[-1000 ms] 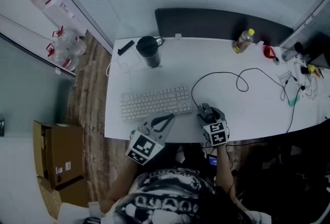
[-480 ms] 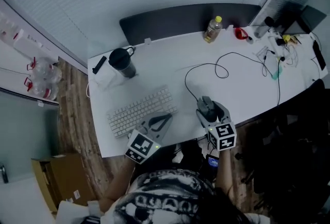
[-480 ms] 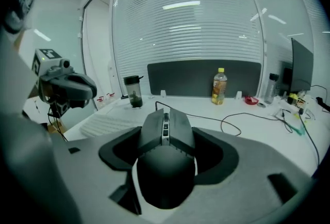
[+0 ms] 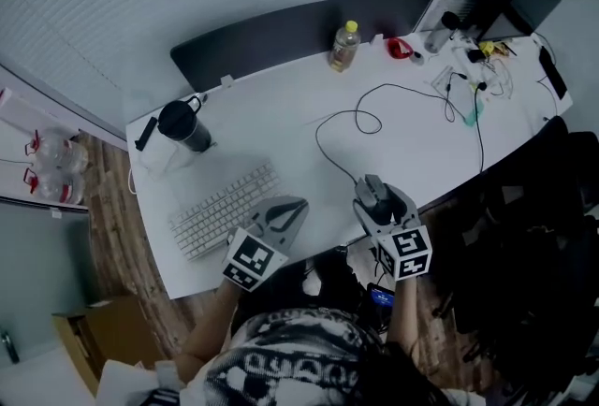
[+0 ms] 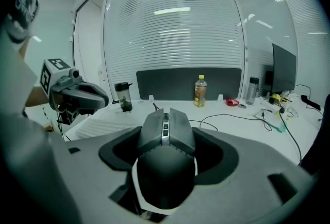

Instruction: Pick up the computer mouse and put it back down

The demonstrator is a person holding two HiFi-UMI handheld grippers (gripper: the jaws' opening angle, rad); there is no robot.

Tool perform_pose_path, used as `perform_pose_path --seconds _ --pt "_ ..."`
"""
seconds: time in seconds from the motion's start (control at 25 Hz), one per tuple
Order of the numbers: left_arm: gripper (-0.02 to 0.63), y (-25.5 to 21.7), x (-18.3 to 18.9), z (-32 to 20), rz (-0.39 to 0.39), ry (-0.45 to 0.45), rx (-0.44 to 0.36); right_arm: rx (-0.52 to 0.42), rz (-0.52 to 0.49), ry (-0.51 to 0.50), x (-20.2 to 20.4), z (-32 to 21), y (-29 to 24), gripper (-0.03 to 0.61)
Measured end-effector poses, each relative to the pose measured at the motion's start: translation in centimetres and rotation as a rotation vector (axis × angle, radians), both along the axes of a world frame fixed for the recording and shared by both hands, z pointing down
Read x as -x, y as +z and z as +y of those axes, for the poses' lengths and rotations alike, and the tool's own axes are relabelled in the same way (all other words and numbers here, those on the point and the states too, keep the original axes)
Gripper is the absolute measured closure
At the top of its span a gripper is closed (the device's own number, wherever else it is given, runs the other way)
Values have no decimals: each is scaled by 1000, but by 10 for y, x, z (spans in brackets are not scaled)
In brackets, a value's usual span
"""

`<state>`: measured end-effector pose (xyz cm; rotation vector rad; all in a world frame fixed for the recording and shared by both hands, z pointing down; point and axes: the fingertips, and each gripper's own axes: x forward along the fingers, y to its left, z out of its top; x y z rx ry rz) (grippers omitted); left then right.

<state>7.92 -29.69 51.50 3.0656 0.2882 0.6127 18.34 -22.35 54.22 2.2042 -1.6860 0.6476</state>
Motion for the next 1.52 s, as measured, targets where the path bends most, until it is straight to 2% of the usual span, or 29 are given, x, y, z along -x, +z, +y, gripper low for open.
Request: perform_pose_path --seconds 0.24,0.56,0.96,1.2,1.4,1.52 --pt "609 -9 -34 22 10 -20 1 11 5 5 -48 21 2 279" --pt "609 -18 -87 50 26 -88 -5 57 41 55 -161 58 23 279" --pt "609 -15 -141 71 17 -172 -21 130 -1 130 -288 89 101 279" --pt "609 -8 -145 80 -29 -212 -24 203 -53 135 -313 103 155 279" --pt "609 -3 -144 81 -63 -231 -37 231 -78 136 -314 106 177 278" --pt "609 -2 -144 83 -74 -234 -40 241 -61 130 -312 107 180 273"
